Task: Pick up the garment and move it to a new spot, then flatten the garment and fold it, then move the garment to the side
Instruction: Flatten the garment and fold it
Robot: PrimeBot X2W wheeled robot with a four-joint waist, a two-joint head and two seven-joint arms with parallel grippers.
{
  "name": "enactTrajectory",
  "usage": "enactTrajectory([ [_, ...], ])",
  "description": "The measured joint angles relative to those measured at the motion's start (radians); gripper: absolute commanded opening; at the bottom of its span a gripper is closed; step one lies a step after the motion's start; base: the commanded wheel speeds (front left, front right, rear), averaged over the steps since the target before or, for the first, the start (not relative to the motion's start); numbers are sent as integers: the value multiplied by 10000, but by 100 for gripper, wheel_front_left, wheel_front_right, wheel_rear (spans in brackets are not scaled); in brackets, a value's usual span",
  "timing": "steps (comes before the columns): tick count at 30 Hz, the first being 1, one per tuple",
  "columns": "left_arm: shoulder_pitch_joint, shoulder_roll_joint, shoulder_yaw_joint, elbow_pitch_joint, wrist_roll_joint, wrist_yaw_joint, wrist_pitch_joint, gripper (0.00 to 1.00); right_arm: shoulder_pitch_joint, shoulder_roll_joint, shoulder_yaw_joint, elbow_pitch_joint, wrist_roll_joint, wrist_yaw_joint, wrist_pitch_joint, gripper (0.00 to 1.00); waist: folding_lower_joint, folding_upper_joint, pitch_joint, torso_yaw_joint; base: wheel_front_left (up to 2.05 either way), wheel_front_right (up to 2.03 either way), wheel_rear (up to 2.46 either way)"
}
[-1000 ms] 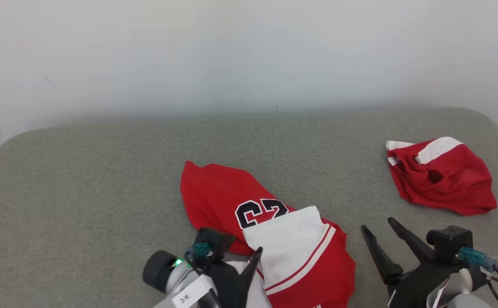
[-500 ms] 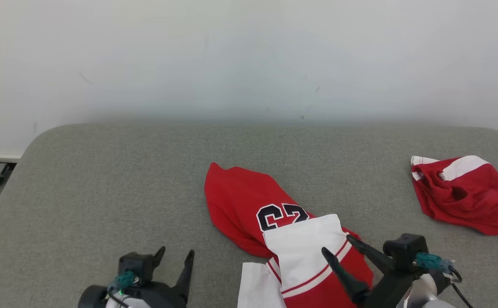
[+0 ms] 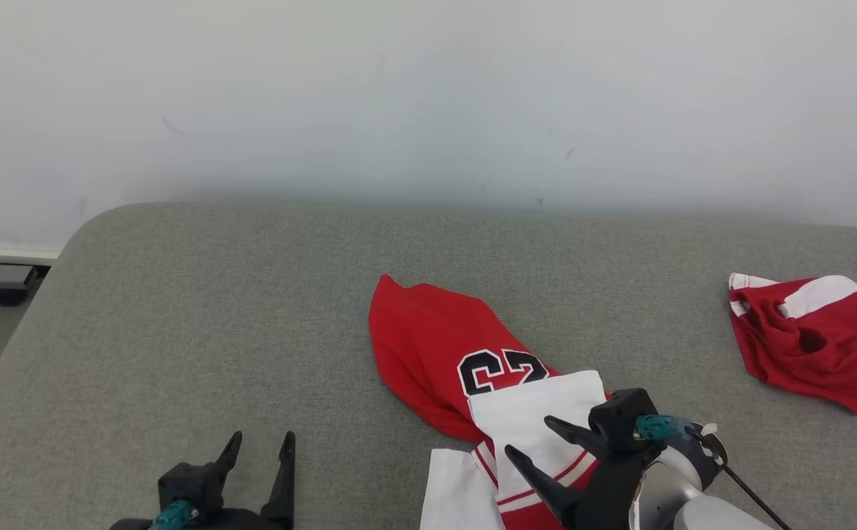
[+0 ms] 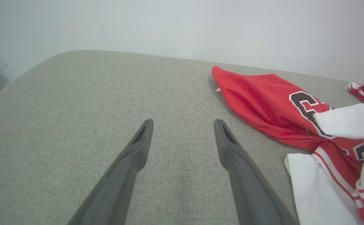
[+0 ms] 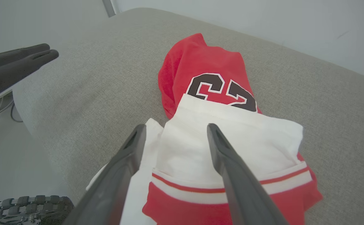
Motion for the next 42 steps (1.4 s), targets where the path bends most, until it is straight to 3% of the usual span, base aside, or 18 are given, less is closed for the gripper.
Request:
enactTrajectory([
  [14, 446, -727, 1058, -1212, 1365, -2, 6, 100, -1013, 458, 456, 1440, -121, 17, 1158, 100, 0, 0, 255, 602, 0, 0, 0],
  [22, 809, -1020, 1526, -1695, 1858, 0, 272, 100, -1459, 512, 1018, 2351, -625, 205, 1722, 100, 0, 0, 399, 901, 0, 0, 0],
  [23, 812, -1030, 1586, -1756, 1866, -2, 278, 100, -1502, 512, 1064, 2470, -652, 253, 1739, 37, 0, 0, 412, 931, 0, 0, 0],
  [24, 848, -1045, 1812, -1883, 1987, -2, 299, 100, -1585, 531, 1108, 2594, -683, 309, 1743, 0, 0, 0, 432, 980, 0, 0, 0],
  [33, 1608, -1041, 2646, -2393, 2336, 0, 531, 100, -1865, 575, 665, 2454, -571, 472, 1264, 0, 0, 0, 452, 784, 0, 0, 0],
  [42, 1880, -1197, 2926, -2989, 2757, 0, 892, 100, -2072, -746, -512, 1833, -408, 443, 462, 0, 0, 0, 358, 315, 0, 0, 0],
])
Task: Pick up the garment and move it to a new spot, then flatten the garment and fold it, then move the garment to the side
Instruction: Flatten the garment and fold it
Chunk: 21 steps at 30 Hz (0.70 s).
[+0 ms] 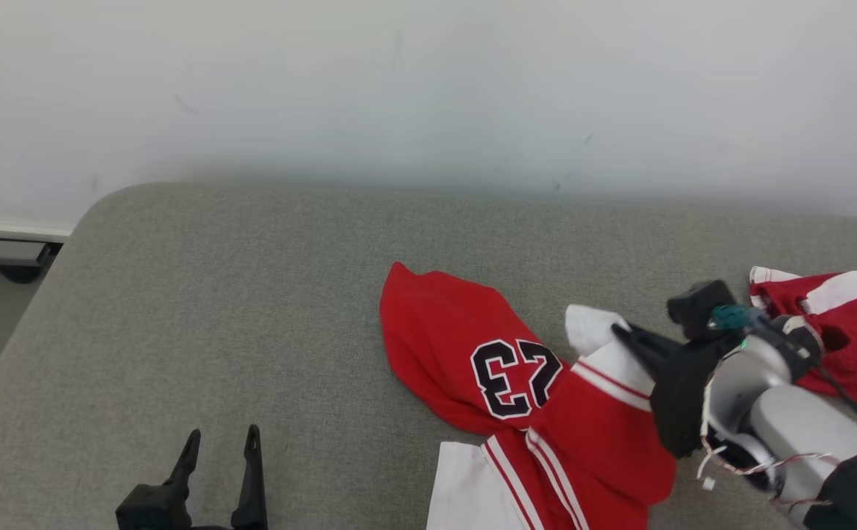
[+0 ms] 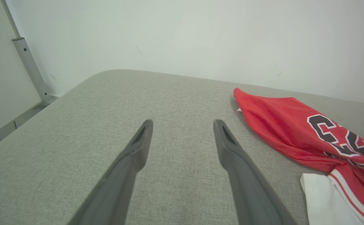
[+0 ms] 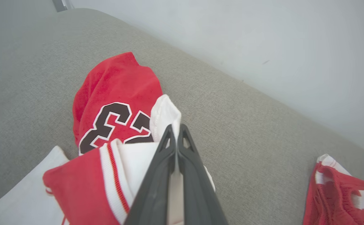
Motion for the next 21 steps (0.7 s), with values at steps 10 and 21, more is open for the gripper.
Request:
enactTrajectory([
  [10, 328, -81, -42, -460, 88, 0, 407, 100, -1112, -1722, -1030, 270, -19, 69, -332, 0, 0, 0, -88, -193, 0, 0, 0],
  [21, 230, -121, -428, -694, 155, -2, 834, 100, -2833, -1622, -953, 1390, -299, 380, -414, 0, 0, 0, 121, 86, 0, 0, 0],
])
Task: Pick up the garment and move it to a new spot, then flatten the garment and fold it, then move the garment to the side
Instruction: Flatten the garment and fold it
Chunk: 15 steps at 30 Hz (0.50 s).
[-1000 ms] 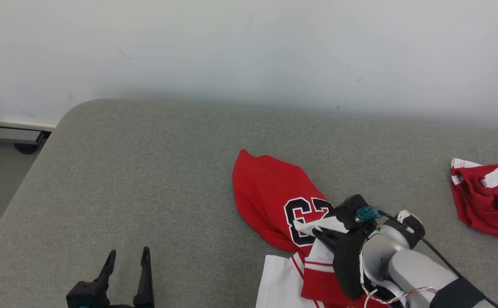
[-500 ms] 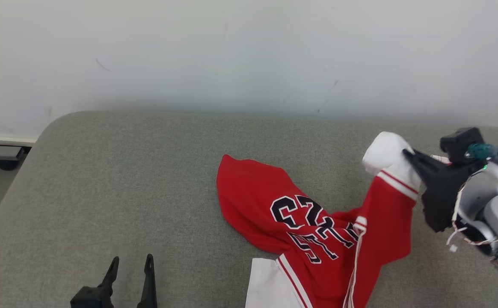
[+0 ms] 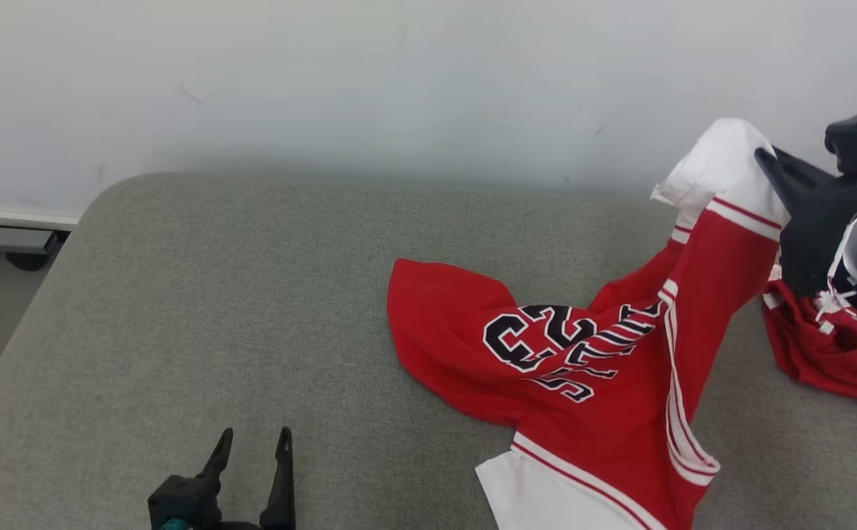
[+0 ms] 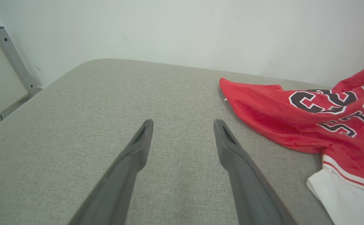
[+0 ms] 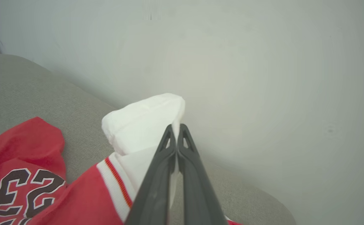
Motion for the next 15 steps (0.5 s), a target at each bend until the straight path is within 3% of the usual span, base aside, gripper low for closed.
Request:
enactTrajectory([
  [9, -377, -44, -320, -117, 19, -4, 213, 100, -1770, 38, 207, 1724, -606, 159, 6, 0, 0, 0, 292, 452, 0, 0, 0],
  [14, -565, -67, -483, -128, 19, -2, 261, 100, -1959, 186, 558, 2727, -775, 165, 115, 0, 1, 0, 503, 710, 0, 0, 0],
  [15, -563, -77, -529, -130, 19, -2, 303, 100, -1957, 288, 619, 2899, -777, 165, 173, 5, 1, 0, 545, 751, 0, 0, 0],
])
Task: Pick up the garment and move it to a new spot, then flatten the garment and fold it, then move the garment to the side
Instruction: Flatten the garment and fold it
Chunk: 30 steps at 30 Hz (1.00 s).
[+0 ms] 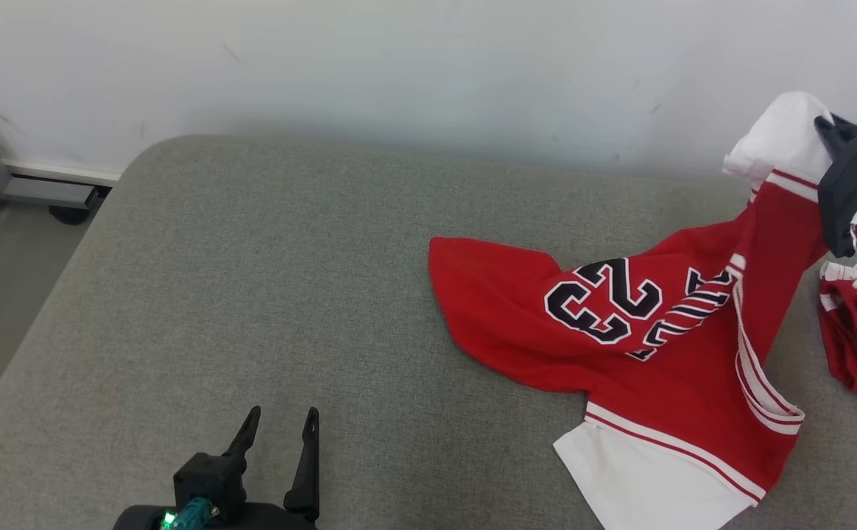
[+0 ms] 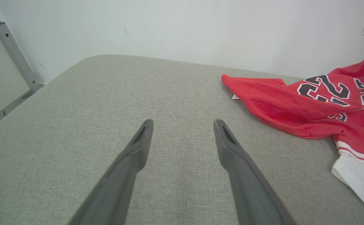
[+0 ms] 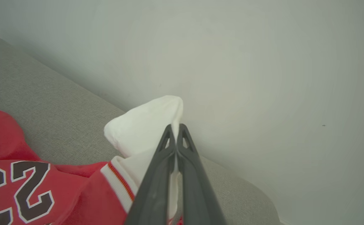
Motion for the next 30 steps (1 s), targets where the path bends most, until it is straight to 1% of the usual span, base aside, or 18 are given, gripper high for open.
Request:
enactTrajectory([
  [1, 1, -6, -15, 8, 0, 0, 10, 100, -1, 125, 35, 161, -4, 13, 2, 30, 0, 0, 41, 34, 0, 0, 0],
  [2, 3, -10, -2, 6, -2, 0, 10, 100, -1, 249, 81, 326, -15, 12, 15, 96, 0, 0, 78, 61, 0, 0, 0],
  [3, 11, -10, 35, 2, -4, 0, 10, 100, -1, 337, 165, 387, -56, 42, 10, 100, 0, 0, 114, 73, 0, 0, 0],
  [7, 12, -12, 263, 6, -21, 2, 10, 100, -35, 612, 284, 646, -190, 84, -153, 100, 0, 0, 166, -21, 0, 0, 0],
  [11, 21, -17, 445, 12, -33, 2, 10, 100, -231, 625, 360, 782, -389, 84, -476, 100, -1, 0, 132, -236, 0, 0, 0],
  [13, 33, -17, 556, 12, -33, 2, 10, 100, -267, 635, 341, 725, -385, 84, -734, 100, 0, 0, 105, -367, 0, 0, 0],
  [16, 63, -19, 642, 10, -33, 2, 8, 100, 16, 842, 222, 472, -79, 86, -1058, 100, -1, -1, 49, -581, 0, 0, 0],
  [22, 237, -27, 765, 2, -31, 2, 0, 100, 2255, 1172, 92, -194, 780, 144, -1494, 100, -1, 0, -175, -954, 0, 0, 0],
  [25, 522, -12, 865, -6, -29, 4, 2, 100, 3094, 1225, 102, -757, 1012, 159, -1601, 100, -1, -1, -305, -1123, 0, 0, 0],
  [28, 529, -15, 892, -17, -19, 4, 4, 100, 4048, 1250, 50, -1298, 1471, 171, -1618, 100, -2, 0, -441, -1258, 0, 0, 0],
  [30, 546, -19, 899, -13, -19, 4, 10, 100, 4739, 1244, 111, -1582, 1574, 171, -1574, 100, -2, 0, -548, -1319, 0, 0, 0],
])
